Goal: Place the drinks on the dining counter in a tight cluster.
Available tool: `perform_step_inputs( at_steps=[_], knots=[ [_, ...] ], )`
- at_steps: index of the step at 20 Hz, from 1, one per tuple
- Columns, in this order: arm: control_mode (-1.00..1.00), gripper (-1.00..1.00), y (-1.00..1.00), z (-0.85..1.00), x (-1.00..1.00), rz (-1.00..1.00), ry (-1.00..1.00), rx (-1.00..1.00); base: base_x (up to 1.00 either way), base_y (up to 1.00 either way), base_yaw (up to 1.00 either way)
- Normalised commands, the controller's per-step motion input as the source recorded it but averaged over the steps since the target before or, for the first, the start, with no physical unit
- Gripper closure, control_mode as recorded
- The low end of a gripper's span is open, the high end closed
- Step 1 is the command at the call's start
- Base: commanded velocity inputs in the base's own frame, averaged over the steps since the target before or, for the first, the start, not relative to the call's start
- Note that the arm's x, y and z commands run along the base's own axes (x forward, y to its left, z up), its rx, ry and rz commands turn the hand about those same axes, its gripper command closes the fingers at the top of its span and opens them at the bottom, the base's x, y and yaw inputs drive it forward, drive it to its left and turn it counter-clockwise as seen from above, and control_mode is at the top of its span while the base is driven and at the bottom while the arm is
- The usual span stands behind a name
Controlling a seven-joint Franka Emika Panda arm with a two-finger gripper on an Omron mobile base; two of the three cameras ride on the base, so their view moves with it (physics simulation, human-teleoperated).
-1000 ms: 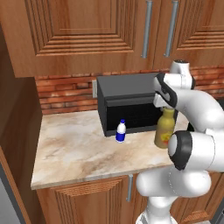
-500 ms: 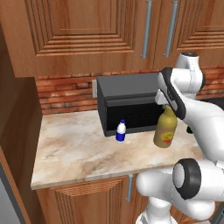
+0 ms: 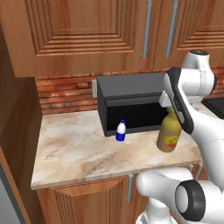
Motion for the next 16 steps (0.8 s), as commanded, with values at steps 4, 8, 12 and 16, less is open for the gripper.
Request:
perform_step_inputs(
  at_steps=[4, 8, 12, 16],
  knots=[
    [-1.0, 1.0, 0.0, 0.43, -0.34, 0.01, 0.0, 0.0, 0.0, 0.0, 0.0],
    [-1.0, 1.0, 0.0, 0.24, -0.12, 0.0, 0.0, 0.0, 0.0, 0.0, 0.0],
    [-1.0, 1.0, 0.0, 0.0, 0.0, 0.0, 0.0, 0.0, 0.0, 0.0, 0.0],
    [-1.0, 1.0, 0.0, 0.0, 0.0, 0.0, 0.0, 0.0, 0.0, 0.0, 0.0]
  ],
)
